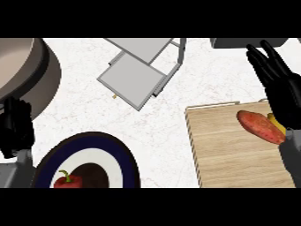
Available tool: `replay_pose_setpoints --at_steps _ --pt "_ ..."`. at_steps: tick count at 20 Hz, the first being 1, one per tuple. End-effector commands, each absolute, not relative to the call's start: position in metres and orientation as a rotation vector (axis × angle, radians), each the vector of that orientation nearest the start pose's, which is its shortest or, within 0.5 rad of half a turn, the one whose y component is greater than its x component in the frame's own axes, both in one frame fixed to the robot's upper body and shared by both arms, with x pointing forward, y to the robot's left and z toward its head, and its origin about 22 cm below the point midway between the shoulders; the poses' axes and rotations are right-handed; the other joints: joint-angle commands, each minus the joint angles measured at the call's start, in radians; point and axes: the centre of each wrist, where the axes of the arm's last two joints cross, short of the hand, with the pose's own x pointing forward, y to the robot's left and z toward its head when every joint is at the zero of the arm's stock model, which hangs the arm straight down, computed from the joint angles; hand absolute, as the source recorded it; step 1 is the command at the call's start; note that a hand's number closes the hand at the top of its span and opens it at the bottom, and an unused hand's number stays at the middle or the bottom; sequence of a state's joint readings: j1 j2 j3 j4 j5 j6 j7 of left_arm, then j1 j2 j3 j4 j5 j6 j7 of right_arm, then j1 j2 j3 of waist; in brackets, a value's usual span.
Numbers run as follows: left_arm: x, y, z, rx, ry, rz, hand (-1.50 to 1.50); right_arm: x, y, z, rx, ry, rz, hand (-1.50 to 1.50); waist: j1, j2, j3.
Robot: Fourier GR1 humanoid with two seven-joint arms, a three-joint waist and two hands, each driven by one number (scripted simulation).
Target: Pick the lemon from the tray and place it in the tiered shelf
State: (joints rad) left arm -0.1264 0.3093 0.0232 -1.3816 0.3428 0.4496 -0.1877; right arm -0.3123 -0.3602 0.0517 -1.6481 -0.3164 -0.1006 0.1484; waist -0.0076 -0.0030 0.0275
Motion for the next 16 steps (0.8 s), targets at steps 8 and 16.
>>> replay_pose_setpoints --at_steps 8,16 --pt "0.219 0.308 -0.039 0.266 -1.305 0.171 0.00 0.265 -0.428 0.139 -0.609 -1.528 0.323 1.50 -0.087 0.057 -0.030" --pt "0.217 0.312 -0.025 0.192 -1.241 0.107 0.00 0.252 -0.468 0.126 -0.375 -1.583 0.314 -1.50 -0.061 0.032 -0.022"
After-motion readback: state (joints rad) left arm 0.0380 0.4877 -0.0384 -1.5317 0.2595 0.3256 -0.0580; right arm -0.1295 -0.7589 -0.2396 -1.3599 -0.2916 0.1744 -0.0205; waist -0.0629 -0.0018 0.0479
